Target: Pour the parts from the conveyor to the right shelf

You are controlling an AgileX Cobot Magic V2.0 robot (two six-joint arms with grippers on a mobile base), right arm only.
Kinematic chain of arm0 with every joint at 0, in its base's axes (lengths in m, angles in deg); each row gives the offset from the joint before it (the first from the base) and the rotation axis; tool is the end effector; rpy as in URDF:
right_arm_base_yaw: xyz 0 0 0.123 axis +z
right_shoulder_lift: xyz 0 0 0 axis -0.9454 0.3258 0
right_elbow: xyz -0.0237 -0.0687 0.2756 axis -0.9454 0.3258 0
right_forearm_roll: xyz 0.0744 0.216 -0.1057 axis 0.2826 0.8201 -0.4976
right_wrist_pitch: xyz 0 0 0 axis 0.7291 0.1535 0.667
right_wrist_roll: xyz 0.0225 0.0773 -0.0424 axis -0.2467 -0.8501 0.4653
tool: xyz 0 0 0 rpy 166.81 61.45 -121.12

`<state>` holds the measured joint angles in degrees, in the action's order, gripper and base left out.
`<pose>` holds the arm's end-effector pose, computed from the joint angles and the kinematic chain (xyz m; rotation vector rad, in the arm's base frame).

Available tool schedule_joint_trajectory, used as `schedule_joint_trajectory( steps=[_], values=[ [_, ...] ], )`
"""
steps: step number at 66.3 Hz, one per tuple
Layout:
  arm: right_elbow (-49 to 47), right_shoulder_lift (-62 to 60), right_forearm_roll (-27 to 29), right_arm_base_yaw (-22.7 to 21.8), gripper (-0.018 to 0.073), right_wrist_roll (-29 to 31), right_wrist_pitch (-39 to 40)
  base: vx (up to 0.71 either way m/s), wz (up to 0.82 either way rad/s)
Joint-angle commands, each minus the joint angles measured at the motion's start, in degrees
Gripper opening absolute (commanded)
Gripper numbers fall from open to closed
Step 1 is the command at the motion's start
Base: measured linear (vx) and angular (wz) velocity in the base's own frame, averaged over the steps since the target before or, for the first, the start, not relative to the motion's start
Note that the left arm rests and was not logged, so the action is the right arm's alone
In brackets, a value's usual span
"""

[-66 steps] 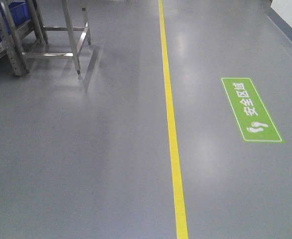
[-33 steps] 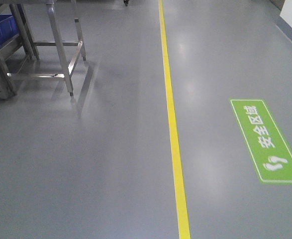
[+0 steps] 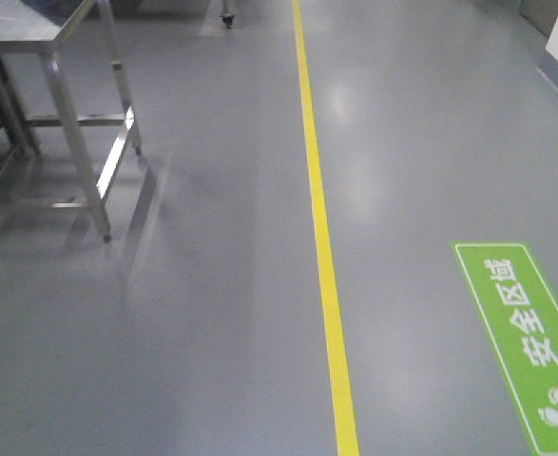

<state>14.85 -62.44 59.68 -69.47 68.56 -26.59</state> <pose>0.0444 0.0072 0.2750 -0.1281 1.6583 0.0221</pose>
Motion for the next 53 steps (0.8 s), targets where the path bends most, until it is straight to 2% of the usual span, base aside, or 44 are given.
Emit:
schedule_joint_trajectory(
  steps=[1,21,53],
  values=[
    [-1.5,0.7,0.0,-0.3,-0.0004,0.6,4.7,0.76,-0.16],
    [-1.5,0.7,0.0,-0.3,-0.0004,0.6,4.7,0.77,-0.12],
    [-1.5,0.7,0.0,-0.3,-0.0004,0.6,4.5,0.79,0.03]
  ],
)
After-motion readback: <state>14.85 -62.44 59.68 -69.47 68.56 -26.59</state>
